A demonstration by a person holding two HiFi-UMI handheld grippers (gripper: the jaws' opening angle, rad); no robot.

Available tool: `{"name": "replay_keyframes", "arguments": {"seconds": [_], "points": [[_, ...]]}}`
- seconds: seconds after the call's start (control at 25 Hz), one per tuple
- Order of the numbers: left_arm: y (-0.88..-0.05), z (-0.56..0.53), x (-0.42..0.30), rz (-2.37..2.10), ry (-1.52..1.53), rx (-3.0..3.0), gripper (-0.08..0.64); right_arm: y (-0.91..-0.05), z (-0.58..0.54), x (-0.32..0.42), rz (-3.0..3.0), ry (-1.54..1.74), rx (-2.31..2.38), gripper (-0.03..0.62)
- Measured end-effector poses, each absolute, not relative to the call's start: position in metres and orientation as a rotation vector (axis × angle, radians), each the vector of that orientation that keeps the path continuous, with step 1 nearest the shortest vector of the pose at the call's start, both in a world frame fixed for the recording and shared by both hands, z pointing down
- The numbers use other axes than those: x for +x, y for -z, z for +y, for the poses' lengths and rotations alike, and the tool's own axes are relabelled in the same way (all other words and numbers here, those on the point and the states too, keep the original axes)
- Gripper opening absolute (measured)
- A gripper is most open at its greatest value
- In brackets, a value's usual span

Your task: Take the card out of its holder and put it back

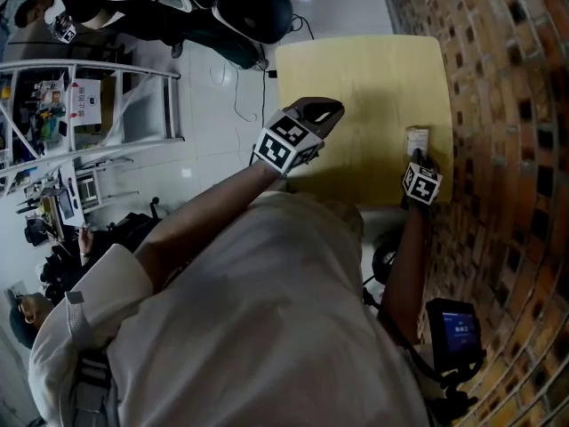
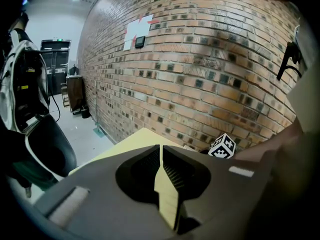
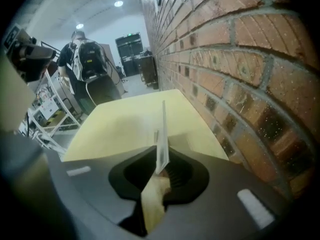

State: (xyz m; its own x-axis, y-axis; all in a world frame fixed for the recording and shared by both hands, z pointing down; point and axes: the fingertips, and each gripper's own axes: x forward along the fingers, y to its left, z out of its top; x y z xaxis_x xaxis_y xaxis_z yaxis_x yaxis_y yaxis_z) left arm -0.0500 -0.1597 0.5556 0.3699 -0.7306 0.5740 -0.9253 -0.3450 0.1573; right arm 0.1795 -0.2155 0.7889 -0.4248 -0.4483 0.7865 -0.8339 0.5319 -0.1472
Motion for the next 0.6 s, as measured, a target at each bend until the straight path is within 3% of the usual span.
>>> {"name": "replay_keyframes", "arguments": {"seconds": [0.08, 0.2, 0.6], "points": [[-0.556, -0.157, -0.048, -1.425, -0.568, 2.179, 0.026, -0.789, -0.214, 0.177, -2.058, -0.684, 1.039, 0.145], [-0.552, -0.156, -0.045, -1.414, -0.556, 2.194, 0.026, -0.763, -0.22, 0.176, -2.111, -0.657, 1.136, 0.201], [-0.543, -0.143, -0.034, -1.321, -0.48, 2.275, 0.028, -0.659, -0.219, 0.166, -2.274, -0.575, 1.322, 0.189]]}}
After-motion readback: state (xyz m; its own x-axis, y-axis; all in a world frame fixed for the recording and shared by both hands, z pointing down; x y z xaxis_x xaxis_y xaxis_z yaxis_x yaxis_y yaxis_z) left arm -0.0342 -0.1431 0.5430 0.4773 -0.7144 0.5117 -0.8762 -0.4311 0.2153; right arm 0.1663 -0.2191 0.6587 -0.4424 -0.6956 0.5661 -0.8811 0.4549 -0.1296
